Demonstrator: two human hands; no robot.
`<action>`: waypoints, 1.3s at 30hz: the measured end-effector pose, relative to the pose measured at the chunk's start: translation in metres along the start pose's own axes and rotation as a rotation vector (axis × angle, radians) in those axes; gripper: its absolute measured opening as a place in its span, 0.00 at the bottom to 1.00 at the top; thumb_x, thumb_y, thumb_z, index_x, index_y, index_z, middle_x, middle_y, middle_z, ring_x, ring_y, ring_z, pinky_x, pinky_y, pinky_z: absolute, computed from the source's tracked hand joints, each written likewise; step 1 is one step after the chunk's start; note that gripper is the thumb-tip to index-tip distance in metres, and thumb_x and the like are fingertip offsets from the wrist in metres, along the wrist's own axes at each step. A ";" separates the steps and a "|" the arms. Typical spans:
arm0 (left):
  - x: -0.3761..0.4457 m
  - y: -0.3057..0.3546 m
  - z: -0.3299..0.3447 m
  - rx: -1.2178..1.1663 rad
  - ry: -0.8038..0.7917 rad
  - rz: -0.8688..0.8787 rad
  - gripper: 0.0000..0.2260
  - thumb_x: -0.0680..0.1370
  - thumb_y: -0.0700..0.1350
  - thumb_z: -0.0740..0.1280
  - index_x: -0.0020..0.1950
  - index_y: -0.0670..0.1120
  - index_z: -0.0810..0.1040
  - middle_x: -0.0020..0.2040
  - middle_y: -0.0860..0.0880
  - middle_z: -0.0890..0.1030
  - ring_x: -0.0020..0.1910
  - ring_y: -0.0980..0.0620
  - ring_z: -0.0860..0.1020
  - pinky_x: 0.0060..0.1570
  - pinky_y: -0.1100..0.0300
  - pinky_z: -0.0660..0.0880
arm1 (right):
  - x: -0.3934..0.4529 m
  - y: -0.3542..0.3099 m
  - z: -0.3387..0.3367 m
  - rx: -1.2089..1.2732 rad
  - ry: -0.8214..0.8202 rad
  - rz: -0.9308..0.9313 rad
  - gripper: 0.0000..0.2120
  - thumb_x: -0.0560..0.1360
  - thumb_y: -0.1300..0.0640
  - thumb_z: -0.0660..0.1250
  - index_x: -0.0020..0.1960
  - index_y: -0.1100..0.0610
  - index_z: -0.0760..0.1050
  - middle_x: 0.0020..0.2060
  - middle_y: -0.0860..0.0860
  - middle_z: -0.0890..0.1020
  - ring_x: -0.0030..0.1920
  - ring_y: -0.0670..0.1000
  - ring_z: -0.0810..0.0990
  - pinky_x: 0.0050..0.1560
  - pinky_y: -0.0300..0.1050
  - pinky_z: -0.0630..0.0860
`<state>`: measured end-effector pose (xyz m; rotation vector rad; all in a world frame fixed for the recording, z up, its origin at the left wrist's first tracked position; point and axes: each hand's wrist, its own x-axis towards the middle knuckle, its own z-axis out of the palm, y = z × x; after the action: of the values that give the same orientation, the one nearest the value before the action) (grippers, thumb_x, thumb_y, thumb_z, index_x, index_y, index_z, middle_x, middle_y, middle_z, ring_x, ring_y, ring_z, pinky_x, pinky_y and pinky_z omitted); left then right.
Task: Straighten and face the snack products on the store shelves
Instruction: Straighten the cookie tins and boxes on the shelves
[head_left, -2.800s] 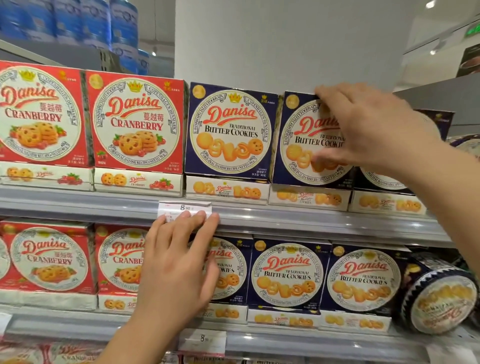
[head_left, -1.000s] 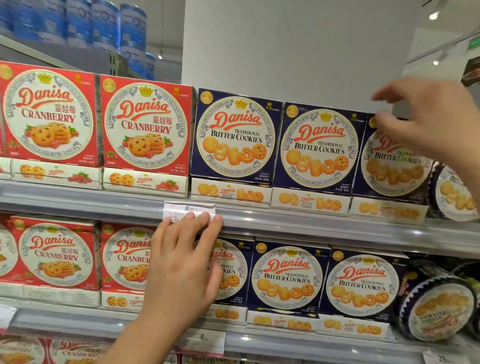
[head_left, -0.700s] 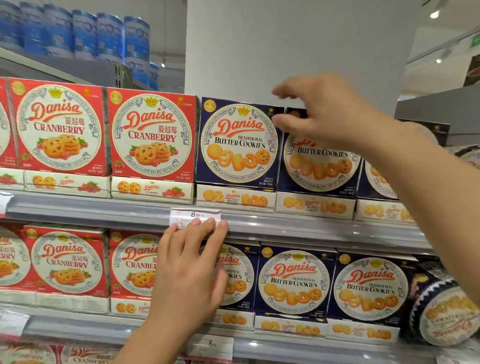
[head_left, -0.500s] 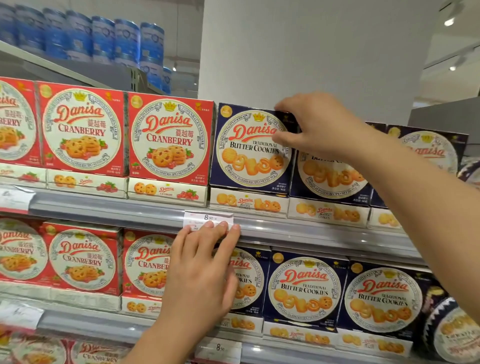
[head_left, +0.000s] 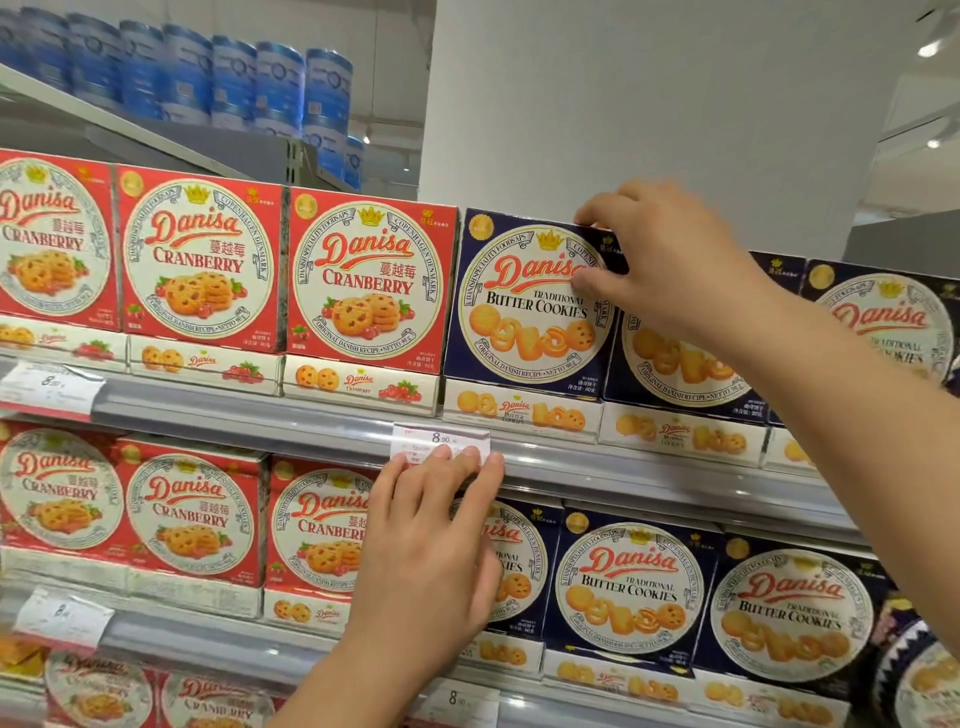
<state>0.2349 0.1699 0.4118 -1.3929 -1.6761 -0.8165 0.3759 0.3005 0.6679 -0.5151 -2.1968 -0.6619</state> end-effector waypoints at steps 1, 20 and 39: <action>0.000 0.000 0.000 0.000 -0.003 0.000 0.27 0.74 0.50 0.64 0.73 0.47 0.74 0.66 0.47 0.75 0.68 0.42 0.72 0.74 0.39 0.62 | 0.000 -0.002 -0.001 -0.008 0.010 0.007 0.24 0.77 0.43 0.70 0.68 0.52 0.74 0.59 0.54 0.79 0.60 0.57 0.75 0.55 0.58 0.78; -0.006 -0.003 -0.020 -0.012 -0.194 0.050 0.30 0.76 0.53 0.64 0.78 0.49 0.67 0.77 0.47 0.67 0.78 0.44 0.63 0.76 0.38 0.60 | -0.008 -0.016 0.006 -0.076 -0.011 0.069 0.27 0.77 0.41 0.65 0.71 0.55 0.71 0.59 0.58 0.79 0.59 0.63 0.76 0.51 0.57 0.75; -0.218 -0.129 -0.128 -0.339 -0.508 -0.563 0.22 0.79 0.59 0.62 0.72 0.56 0.74 0.67 0.64 0.76 0.67 0.68 0.72 0.62 0.74 0.66 | -0.250 -0.233 0.108 0.854 -0.442 0.110 0.22 0.74 0.37 0.64 0.66 0.42 0.75 0.63 0.35 0.77 0.63 0.35 0.72 0.64 0.22 0.60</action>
<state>0.1483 -0.0676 0.2828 -1.4466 -2.4812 -1.1670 0.3434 0.1463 0.3461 -0.3311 -2.5564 0.5092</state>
